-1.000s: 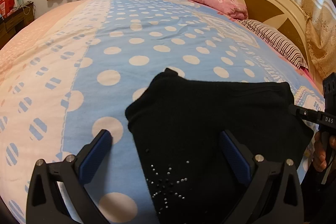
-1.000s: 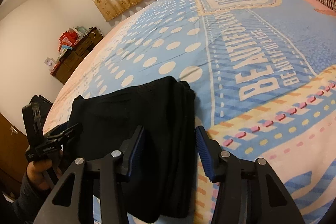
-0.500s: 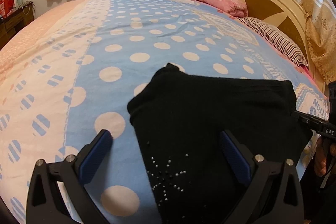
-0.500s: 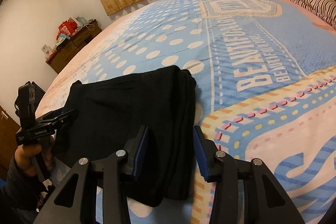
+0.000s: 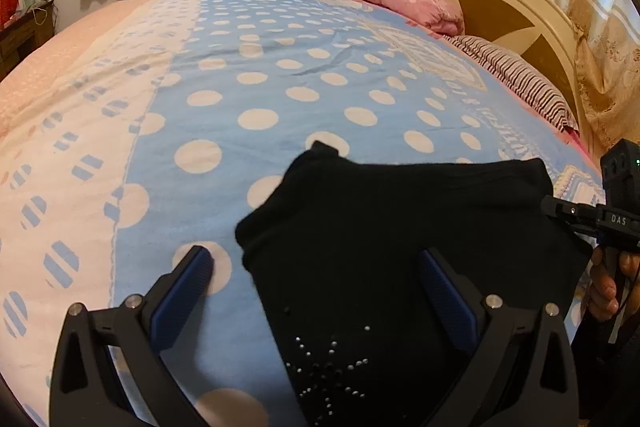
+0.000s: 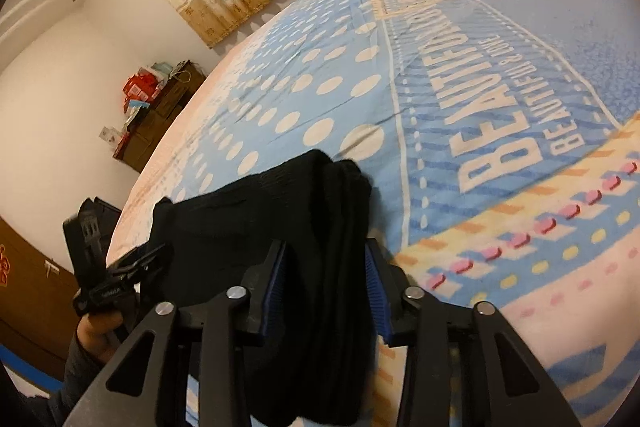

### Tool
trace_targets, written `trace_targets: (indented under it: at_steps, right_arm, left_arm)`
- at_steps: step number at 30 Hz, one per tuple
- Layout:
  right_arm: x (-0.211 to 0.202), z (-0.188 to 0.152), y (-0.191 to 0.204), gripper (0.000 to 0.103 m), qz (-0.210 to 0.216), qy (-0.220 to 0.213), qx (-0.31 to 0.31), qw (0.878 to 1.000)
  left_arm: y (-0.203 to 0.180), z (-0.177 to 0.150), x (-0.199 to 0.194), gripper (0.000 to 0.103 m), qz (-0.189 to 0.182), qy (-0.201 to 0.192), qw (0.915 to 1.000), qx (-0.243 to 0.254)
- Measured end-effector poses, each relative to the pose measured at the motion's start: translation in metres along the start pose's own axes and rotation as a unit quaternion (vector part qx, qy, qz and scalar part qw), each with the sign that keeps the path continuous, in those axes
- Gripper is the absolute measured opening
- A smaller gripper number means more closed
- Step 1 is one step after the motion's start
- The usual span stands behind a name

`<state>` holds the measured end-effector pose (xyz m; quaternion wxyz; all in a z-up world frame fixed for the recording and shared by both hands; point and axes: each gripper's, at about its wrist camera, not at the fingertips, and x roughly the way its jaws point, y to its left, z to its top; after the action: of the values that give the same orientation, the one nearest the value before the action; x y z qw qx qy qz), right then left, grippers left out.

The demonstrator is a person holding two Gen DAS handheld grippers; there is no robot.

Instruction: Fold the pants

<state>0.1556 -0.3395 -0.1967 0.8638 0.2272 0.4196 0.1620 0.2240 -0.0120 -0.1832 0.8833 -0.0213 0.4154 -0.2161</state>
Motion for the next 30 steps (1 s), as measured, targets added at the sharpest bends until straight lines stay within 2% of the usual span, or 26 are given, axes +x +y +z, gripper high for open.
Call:
trace_targets:
  at_steps: [5, 7, 11, 14, 16, 18, 21, 27, 30]
  right_arm:
    - [0.002, 0.001, -0.002, 0.034, 0.009, 0.0, 0.01, 1.0]
    - [-0.001, -0.001, 0.005, 0.032, -0.007, -0.007, -0.003, 1.0]
    - [-0.008, -0.007, 0.03, 0.028, -0.043, -0.025, -0.058, 0.997]
    - [-0.01, -0.01, 0.03, 0.027, -0.042, -0.028, -0.058, 0.997]
    - [-0.012, -0.01, 0.029, 0.027, -0.037, -0.03, -0.053, 0.997]
    - [-0.014, -0.01, 0.031, 0.027, -0.04, -0.033, -0.057, 0.997]
    - [-0.018, -0.011, 0.039, 0.027, -0.044, -0.039, -0.068, 0.996]
    - [-0.027, -0.007, 0.055, 0.026, -0.039, -0.047, -0.082, 0.995]
    - [-0.031, -0.004, 0.065, 0.026, -0.037, -0.05, -0.093, 0.994]
  left_arm:
    - [0.001, 0.0, -0.003, 0.101, -0.013, -0.003, 0.9999, -0.001]
    - [-0.002, -0.003, -0.006, 0.086, -0.022, -0.012, 0.9997, 0.002]
    - [-0.003, -0.004, -0.009, 0.078, -0.035, -0.015, 0.9993, -0.003]
    - [0.0, -0.004, -0.011, 0.067, -0.044, -0.016, 0.9988, -0.016]
    - [0.001, -0.003, -0.012, 0.054, -0.051, -0.015, 0.9983, -0.021]
    - [-0.002, -0.003, -0.015, 0.048, -0.051, -0.016, 0.9984, -0.019]
    - [-0.003, -0.003, -0.019, 0.034, -0.054, -0.021, 0.9981, -0.022]
    - [-0.007, -0.001, -0.028, 0.02, -0.048, -0.033, 0.9981, -0.02]
    - [-0.007, 0.0, -0.031, 0.018, -0.047, -0.034, 0.9981, -0.018]
